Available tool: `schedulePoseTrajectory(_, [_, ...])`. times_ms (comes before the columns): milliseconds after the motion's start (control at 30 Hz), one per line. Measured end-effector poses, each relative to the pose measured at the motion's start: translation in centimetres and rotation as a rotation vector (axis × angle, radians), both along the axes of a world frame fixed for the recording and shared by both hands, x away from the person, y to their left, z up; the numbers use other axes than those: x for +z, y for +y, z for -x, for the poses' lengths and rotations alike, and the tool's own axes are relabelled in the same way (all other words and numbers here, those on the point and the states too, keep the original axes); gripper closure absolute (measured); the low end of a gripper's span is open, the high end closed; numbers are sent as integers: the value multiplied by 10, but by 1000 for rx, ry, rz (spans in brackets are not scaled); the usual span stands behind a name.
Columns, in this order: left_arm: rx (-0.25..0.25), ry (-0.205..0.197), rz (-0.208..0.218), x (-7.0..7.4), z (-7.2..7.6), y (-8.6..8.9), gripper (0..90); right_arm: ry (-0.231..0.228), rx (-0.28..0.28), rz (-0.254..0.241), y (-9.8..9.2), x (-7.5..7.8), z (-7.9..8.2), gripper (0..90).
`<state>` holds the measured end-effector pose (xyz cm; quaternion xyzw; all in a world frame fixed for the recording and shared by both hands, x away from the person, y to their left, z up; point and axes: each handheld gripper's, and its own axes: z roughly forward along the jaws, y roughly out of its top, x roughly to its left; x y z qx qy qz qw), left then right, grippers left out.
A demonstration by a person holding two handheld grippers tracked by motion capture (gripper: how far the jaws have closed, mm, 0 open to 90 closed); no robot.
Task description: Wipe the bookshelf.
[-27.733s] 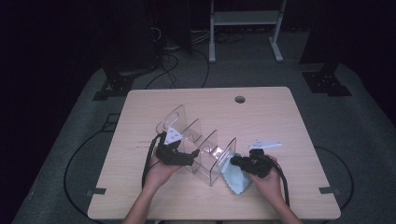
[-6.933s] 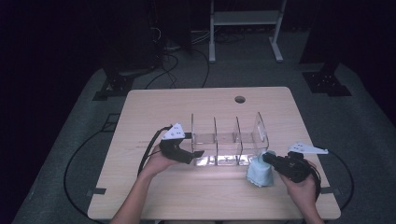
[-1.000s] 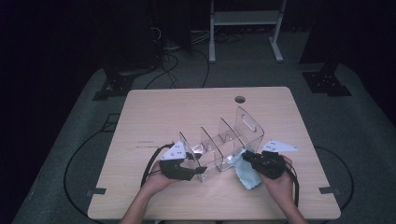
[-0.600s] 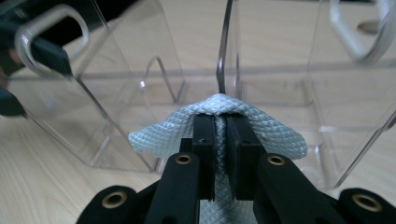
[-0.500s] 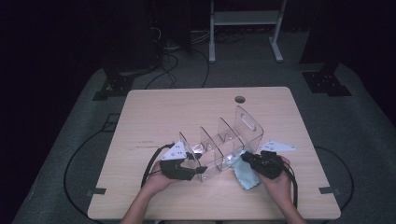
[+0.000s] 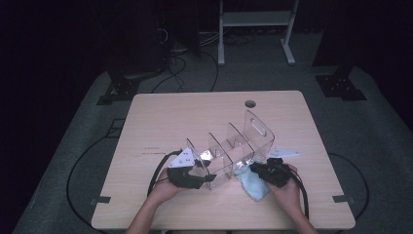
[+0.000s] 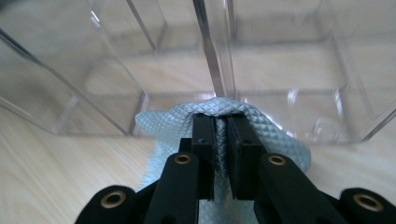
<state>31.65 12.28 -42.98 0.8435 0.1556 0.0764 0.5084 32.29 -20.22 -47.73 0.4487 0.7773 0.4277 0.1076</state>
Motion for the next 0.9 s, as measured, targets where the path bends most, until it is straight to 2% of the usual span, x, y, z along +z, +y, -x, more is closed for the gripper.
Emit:
schedulePoseTrajectory(33, [0, 0, 0, 0, 0, 0, 457, 15, 0, 11, 1, -3, -1, 818])
schedulePoseTrajectory(100, [0, 0, 0, 0, 0, 0, 457, 19, -2, 3, 0, -3, -2, 818])
schedulePoseTrajectory(267, [0, 1, 3, 0, 0, 0, 458, -72, -15, -15, -1, 15, 5, 818])
schedulePoseTrajectory(333, [-1, 2, 3, 0, 0, 0, 458, -58, -14, -20, -1, 11, 4, 818])
schedulePoseTrajectory(533, [0, 2, 3, 0, 0, 0, 458, 63, -1, -18, -1, -11, -7, 816])
schedulePoseTrajectory(600, [0, 2, 3, 0, 0, 0, 458, 40, -5, -21, -2, -6, -5, 816])
schedulePoseTrajectory(733, [-1, 4, 5, -1, 0, -1, 458, -43, -13, -41, -3, 11, 1, 815])
schedulePoseTrajectory(833, [-1, 4, 5, 0, 0, -1, 458, -22, -14, -48, -3, 6, -1, 815])
schedulePoseTrajectory(900, [-1, 4, 5, 0, 0, -1, 458, 40, -10, -35, -3, -5, -5, 815])
